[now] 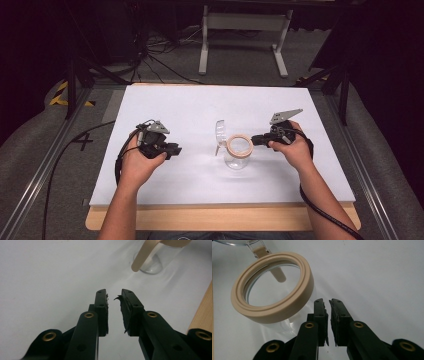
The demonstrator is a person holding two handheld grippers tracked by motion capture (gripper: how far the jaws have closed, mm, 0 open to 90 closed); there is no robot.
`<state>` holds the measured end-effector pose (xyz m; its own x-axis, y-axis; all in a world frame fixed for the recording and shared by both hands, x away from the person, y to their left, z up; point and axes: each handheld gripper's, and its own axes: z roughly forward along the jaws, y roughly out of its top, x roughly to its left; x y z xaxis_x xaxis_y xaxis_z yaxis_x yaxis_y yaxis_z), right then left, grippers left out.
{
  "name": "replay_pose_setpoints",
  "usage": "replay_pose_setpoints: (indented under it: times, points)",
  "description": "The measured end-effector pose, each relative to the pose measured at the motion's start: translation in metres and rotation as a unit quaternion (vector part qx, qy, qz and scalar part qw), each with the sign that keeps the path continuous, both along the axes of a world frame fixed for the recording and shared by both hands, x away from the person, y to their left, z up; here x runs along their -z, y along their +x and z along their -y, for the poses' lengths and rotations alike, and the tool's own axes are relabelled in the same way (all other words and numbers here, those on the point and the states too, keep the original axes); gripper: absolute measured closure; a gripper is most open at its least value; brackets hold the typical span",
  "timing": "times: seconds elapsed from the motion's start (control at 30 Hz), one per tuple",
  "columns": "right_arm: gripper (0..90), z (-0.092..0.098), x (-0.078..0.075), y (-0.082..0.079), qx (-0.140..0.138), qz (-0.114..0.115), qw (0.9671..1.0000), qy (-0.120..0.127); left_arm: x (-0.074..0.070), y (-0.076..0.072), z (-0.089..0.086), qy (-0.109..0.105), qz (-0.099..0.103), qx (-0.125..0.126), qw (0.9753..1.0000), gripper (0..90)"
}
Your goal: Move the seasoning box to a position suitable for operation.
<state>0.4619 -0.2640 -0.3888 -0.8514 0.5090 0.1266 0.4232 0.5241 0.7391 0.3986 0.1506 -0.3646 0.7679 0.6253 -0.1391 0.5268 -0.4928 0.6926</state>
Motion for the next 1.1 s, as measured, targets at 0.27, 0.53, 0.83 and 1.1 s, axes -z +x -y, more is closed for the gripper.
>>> replay_pose_setpoints:
  times: [0.27, 0.53, 0.83, 1.1]
  points:
    - [83.6, 0.001, 0.001, 0.001, 0.004, 0.002, 1.0000, 0.001, -0.003, -0.001, 0.005, 0.013, 0.008, 0.031, 0.9994, 68.8]
    - [87.9, -0.002, 0.007, 0.003, -0.004, 0.000, 1.0000, -0.004, -0.004, -0.003, 0.008, 0.003, -0.001, 0.030, 0.9995, 63.4]
    - [89.5, -0.009, 0.023, 0.010, -0.012, -0.018, 0.9997, -0.012, -0.001, -0.004, 0.008, 0.006, -0.017, 0.027, 0.9995, 64.2]
    - [89.6, -0.017, 0.033, 0.014, -0.028, -0.025, 0.9992, -0.012, -0.002, -0.005, 0.004, 0.008, -0.022, 0.023, 0.9995, 64.2]
